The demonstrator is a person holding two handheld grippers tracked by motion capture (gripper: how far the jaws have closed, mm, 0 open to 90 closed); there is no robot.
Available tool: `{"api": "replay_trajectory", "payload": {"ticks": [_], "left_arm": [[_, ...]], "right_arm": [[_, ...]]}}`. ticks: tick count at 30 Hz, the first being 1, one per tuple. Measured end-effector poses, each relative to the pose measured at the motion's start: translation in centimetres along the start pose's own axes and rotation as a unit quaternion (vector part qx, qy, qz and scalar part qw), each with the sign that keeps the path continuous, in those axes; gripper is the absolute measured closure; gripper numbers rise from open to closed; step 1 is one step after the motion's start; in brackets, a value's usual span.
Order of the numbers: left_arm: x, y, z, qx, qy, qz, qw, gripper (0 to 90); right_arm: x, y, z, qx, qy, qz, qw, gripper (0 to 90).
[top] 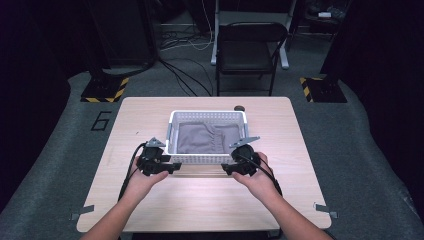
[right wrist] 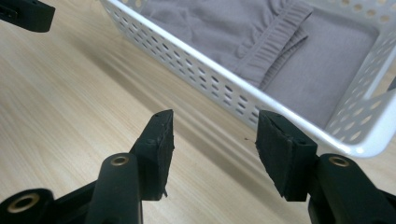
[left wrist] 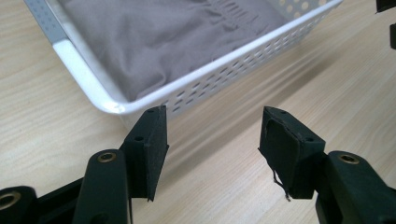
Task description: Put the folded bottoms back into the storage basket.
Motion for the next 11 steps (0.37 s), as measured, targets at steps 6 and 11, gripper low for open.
{"api": "replay_trajectory", "payload": {"ticks": [6,11], "left_arm": [[0.5,0.0,1.6,-0.007,0.000,0.004,1.0000,41.5],[1.2,-0.5,3.1,-0.005,0.002,0.001,1.0000,40.4]], "right_arm": [[0.4,-0.1,1.3,0.003,-0.001,0.002,1.0000,46.7],[1.0,0.0,2.7,0.005,-0.002,0.010,0.9999,46.7]]}}
Point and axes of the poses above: each handheld gripper's, and its own axes: x roughly forward along the jaws, z roughly out of its underside, y roughly to its right, the point moved 2 cm from there along x, roughly forward along the jaws, and after that the axes turned 11 degrees about z, right-handed, at the moved point
